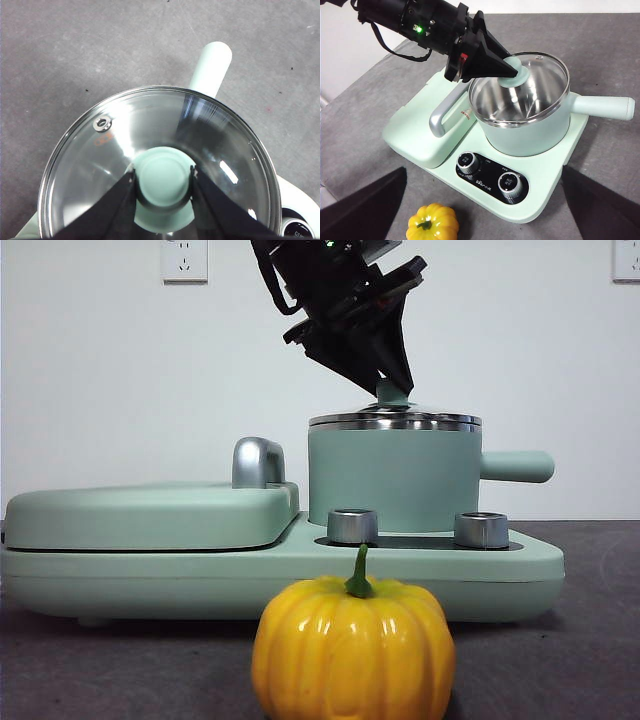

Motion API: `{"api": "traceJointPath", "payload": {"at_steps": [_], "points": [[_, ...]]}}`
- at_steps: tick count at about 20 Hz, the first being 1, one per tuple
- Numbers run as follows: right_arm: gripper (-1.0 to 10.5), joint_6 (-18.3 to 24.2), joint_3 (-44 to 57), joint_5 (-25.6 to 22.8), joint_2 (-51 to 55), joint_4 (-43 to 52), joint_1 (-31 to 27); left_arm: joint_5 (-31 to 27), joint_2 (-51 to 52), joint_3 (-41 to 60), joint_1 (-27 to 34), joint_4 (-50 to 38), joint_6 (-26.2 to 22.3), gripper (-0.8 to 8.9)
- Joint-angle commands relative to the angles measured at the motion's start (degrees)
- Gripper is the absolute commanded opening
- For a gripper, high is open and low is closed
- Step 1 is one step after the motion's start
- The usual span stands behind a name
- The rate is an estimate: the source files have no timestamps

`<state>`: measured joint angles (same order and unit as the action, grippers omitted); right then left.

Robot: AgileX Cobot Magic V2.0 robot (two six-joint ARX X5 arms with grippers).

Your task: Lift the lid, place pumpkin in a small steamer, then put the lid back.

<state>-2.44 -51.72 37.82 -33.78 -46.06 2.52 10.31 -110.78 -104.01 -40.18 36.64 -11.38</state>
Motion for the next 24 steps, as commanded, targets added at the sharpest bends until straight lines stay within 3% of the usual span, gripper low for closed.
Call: {"api": "traceJointPath", "payload": {"at_steps": [1, 5, 11, 16, 21, 24], "points": [[4.9, -0.5, -0.9, -0.3, -0.2, 0.1, 0.0, 0.2, -1.4, -2.1, -0.9, 0.1, -0.6, 0.46], [4.9, -0.5, -2.3, -0.1, -2.6, -1.2, 0.9, 0.2, -1.1, -6.2, -0.9, 3.5, -0.6, 0.46], [4.9, -2.1, -8.5, -0.9, -10.1, -5.6, 9.3, 0.2, -1.1, -15.1, 0.0, 9.5, -1.5, 0.18], [4.9, -6.6, -10.9, -7.1, -15.6, -6.4, 21.6, 0.2, 0.8, -16.6, 3.6, 11.7, -1.5, 0.18], [4.9, -9.2, -10.9, -15.6, -22.8, -6.4, 34.8, 0.2, 2.2, -16.6, 9.0, 14.2, -1.5, 0.17], [4.9, -9.6, -10.9, -17.5, -29.0, -6.4, 41.7, 0.2, 2.4, -16.6, 12.7, 15.0, -1.4, 0.17]]}}
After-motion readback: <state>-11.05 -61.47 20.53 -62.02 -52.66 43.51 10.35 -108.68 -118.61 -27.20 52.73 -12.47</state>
